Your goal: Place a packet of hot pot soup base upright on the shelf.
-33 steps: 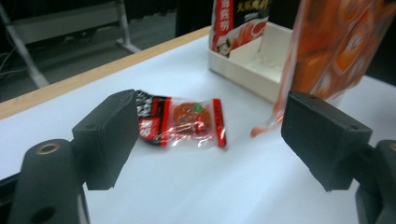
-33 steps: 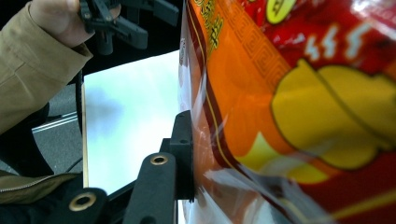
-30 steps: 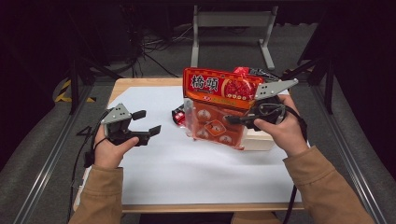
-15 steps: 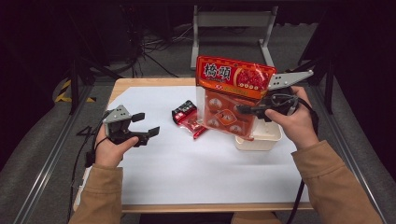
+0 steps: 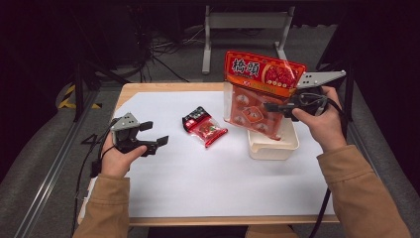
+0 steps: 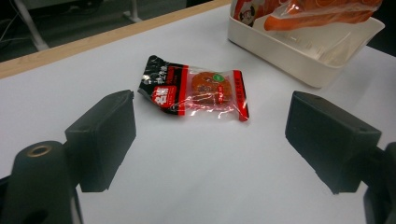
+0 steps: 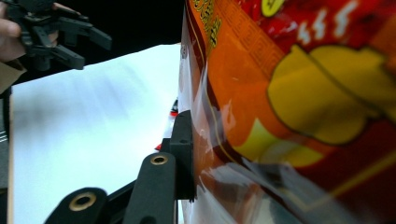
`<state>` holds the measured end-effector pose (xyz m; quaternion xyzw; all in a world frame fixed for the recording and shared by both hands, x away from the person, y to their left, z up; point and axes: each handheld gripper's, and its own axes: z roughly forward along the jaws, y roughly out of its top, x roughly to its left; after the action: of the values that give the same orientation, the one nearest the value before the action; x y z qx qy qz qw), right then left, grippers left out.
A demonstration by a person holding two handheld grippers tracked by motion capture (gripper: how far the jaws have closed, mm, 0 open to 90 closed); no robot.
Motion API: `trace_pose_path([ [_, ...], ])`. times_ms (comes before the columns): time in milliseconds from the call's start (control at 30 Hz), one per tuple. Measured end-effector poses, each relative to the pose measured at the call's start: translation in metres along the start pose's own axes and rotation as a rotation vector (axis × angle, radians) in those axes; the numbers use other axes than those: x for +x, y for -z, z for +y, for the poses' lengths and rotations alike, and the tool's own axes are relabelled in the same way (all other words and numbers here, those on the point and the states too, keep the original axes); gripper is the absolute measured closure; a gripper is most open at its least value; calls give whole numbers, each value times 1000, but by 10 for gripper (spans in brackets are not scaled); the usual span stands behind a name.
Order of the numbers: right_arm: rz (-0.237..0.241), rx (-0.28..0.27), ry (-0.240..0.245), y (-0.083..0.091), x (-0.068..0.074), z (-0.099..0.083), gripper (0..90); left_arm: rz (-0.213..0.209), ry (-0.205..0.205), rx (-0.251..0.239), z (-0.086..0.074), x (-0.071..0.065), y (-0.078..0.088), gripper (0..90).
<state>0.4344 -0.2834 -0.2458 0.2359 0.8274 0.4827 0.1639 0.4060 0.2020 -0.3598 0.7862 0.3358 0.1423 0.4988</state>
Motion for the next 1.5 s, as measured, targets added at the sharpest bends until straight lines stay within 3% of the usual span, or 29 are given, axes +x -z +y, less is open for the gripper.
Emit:
trace_pose_path([
  [733,-130,-26,-37,10,-35,-22,706,16,17,28,-8,9,-4,165],
  [1500,-210,2,-126,4,-43,-52,705,-3,31,23,-11,11,-5,163],
])
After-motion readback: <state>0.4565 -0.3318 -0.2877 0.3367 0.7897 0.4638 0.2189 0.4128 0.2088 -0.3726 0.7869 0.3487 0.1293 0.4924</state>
